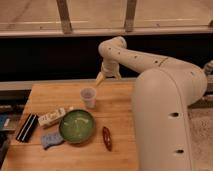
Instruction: Place the bottle in the ceramic bowl
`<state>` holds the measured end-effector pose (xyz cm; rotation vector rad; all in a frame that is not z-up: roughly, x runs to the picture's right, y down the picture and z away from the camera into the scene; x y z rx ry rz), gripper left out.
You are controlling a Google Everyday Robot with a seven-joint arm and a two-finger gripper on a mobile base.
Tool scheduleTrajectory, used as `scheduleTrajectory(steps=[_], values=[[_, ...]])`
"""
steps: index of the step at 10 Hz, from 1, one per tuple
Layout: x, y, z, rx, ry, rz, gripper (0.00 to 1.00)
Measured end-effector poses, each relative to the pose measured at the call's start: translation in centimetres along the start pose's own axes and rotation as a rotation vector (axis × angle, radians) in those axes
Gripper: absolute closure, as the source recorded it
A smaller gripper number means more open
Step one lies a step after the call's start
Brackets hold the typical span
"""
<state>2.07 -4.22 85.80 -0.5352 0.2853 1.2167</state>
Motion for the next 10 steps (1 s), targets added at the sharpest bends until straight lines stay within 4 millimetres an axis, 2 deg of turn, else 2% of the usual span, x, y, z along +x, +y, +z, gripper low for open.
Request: scheduleTrajectory(steps=[8,9,10], values=[[-0.1,0.1,-0.2,-0.003,-0.006,-0.011,0.20],[-0.3,0.3,-0.5,-0.006,-0.011,-0.032,0.20],[-1.1,1.2,-1.0,-0.007,-0.012,-0.090,0.20]])
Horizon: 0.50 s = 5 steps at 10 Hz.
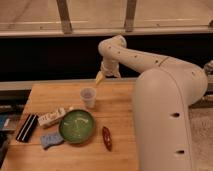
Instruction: Place the bottle in the ceramic bowl
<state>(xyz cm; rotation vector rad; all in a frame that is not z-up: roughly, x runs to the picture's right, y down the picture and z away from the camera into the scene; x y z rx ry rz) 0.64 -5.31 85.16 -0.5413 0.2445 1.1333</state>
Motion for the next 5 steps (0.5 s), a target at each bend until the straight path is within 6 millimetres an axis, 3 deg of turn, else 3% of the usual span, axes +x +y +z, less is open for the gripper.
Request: scheduleTrajectory(steps=[3,5], values=[[-3.5,4.9,-0.4,-0.015,0.003,-0.153,0.20],[-6.3,10.7,-0.2,-0.037,0.014,-0.299,0.20]])
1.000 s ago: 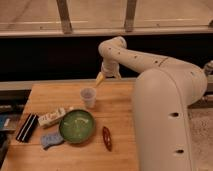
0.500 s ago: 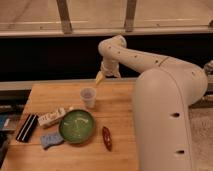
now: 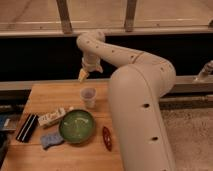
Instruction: Place the bottle in the ceramic bowl
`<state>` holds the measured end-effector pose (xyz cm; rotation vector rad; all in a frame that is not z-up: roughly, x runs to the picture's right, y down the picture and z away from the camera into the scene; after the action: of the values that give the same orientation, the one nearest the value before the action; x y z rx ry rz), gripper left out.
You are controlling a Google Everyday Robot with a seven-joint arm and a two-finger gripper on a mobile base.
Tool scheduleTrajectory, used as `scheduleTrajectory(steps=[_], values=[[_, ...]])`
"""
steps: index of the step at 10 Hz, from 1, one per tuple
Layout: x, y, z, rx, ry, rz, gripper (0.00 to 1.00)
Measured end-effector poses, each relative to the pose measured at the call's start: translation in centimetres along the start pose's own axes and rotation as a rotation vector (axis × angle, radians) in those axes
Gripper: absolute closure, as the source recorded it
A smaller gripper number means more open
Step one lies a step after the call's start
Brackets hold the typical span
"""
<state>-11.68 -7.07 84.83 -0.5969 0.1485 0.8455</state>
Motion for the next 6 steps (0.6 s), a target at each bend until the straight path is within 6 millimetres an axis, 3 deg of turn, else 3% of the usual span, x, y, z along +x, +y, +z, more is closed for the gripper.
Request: scheduleTrajectory(steps=[2,3,4,6], values=[[-2.3,4.6,0.2,-0.025,0.003,-0.119,0.20],[-2.8,7.7,0.1,-0.039,0.010,-0.192,0.20],[-2.9,9.2,0.1,-0.049,0.011,-0.226,0.20],[-2.8,9.0,0.1,-0.044,0.013,-0.229,0.20]])
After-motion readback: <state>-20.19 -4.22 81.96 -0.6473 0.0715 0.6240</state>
